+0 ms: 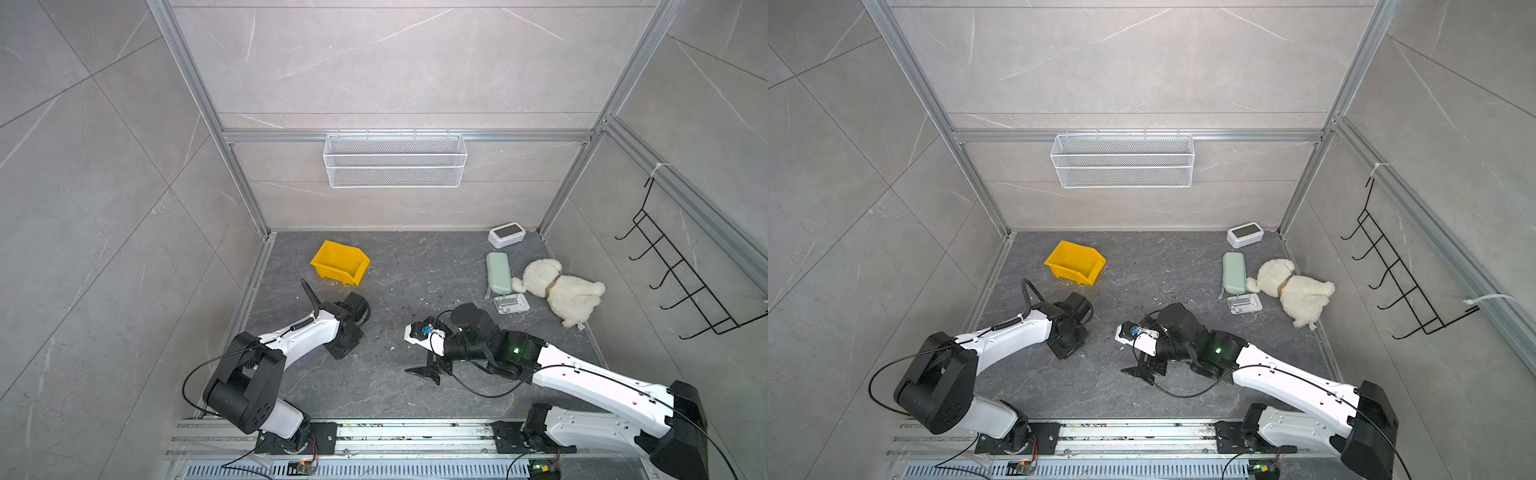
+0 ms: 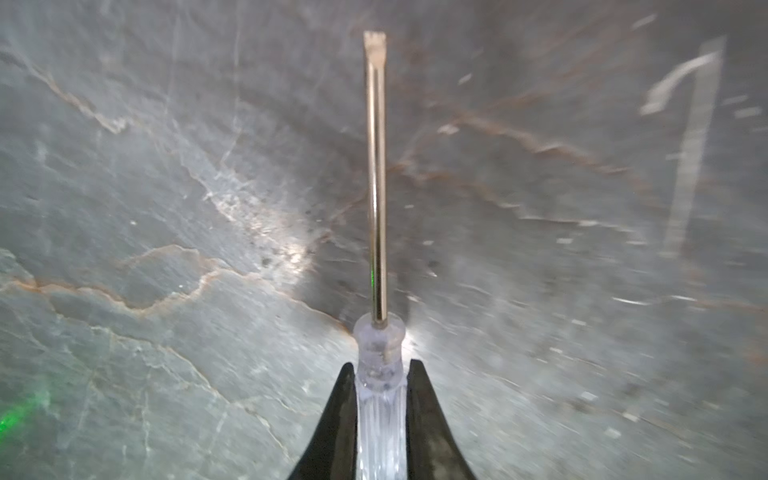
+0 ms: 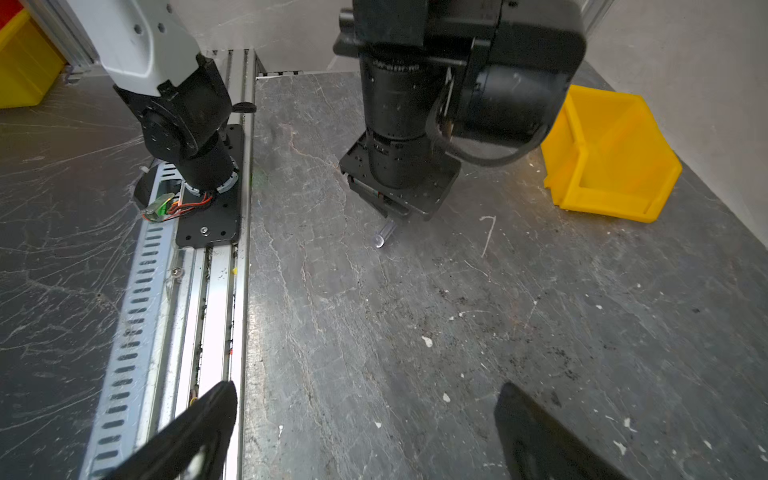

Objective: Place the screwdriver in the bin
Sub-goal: 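Lower the left gripper and grasp the clear-handled screwdriver by its handle, then carry the screwdriver over the yellow bin and lower it inside with the left gripper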

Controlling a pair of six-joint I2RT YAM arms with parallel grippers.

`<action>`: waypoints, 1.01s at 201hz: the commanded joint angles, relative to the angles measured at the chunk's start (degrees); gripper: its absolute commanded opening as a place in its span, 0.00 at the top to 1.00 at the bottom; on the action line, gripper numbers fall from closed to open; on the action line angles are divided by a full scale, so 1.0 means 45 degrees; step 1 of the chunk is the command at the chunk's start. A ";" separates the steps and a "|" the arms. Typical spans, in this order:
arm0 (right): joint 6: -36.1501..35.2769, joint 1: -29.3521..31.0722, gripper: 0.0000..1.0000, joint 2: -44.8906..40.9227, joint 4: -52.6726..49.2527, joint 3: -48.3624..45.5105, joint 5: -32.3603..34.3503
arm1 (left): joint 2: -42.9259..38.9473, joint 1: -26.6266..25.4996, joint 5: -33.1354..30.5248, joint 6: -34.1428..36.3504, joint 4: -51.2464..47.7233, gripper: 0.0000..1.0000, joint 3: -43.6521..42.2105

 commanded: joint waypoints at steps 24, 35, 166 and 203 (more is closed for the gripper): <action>-0.0129 0.0091 0.01 -0.0584 0.1520 -0.0124 0.1827 | -0.0672 -0.0060 -0.1216 0.0517 -0.0989 0.99 0.2199; -0.0137 0.0092 0.01 -0.0645 0.1838 -0.0158 0.2191 | -0.0569 -0.0049 -0.1430 0.0751 -0.0946 0.99 0.2629; -0.0032 0.0088 0.01 0.1216 0.5493 0.0570 0.5435 | 0.2775 0.2238 -0.1080 0.2748 0.0383 0.99 0.7735; -0.0024 0.0085 0.01 0.1949 0.5883 0.1166 0.5249 | 0.3952 0.3019 -0.0900 0.3027 0.0532 0.99 0.8952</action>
